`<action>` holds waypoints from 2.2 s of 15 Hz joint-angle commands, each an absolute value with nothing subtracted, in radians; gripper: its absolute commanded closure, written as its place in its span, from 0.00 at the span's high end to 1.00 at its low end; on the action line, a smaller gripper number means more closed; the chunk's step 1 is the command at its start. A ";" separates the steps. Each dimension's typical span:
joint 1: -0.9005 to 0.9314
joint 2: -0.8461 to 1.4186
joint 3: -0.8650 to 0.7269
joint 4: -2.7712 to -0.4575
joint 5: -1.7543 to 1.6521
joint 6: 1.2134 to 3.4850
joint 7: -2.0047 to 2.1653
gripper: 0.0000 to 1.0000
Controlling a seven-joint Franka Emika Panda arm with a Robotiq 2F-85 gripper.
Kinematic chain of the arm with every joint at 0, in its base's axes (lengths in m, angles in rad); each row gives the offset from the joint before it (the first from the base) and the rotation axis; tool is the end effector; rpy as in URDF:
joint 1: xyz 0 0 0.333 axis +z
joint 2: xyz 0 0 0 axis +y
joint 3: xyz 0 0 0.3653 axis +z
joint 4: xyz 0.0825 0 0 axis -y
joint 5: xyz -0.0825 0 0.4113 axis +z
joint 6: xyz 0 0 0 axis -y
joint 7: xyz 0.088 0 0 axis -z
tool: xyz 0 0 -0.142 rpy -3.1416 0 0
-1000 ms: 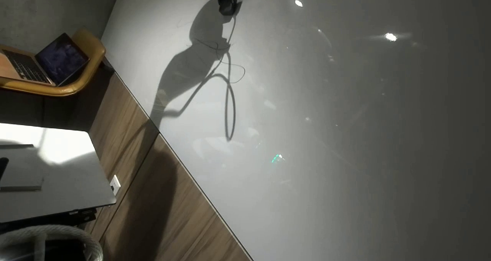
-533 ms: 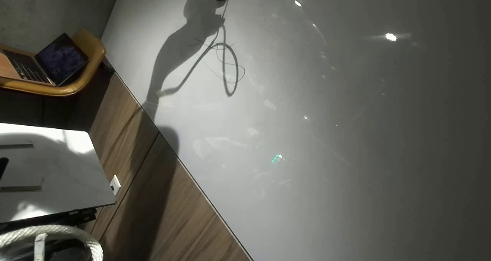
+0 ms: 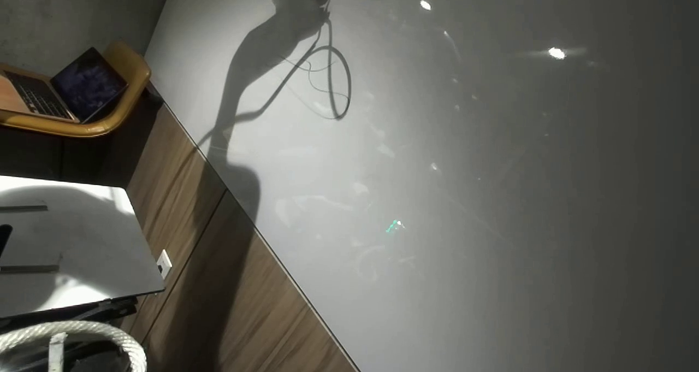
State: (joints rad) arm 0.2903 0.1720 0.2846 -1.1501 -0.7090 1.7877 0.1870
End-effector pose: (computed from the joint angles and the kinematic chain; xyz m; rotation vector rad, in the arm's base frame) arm 0.6048 0.2689 0.8007 2.5025 0.4527 0.8955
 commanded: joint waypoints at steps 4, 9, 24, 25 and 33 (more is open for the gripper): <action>0.131 0.042 0.184 -1.183 -0.637 1.850 0.083 0.30; 0.050 -0.009 0.125 -1.336 -0.541 1.957 0.091 0.30; -0.033 -0.104 -0.004 -2.075 -0.430 2.522 0.172 0.30; -0.042 -0.095 -0.014 -2.092 -0.425 2.551 0.167 0.30; -0.001 -0.044 0.039 -2.009 -0.399 2.563 0.191 0.30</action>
State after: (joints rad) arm -0.0373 -0.0782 -0.0010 -2.0914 -0.4284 2.5683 0.1851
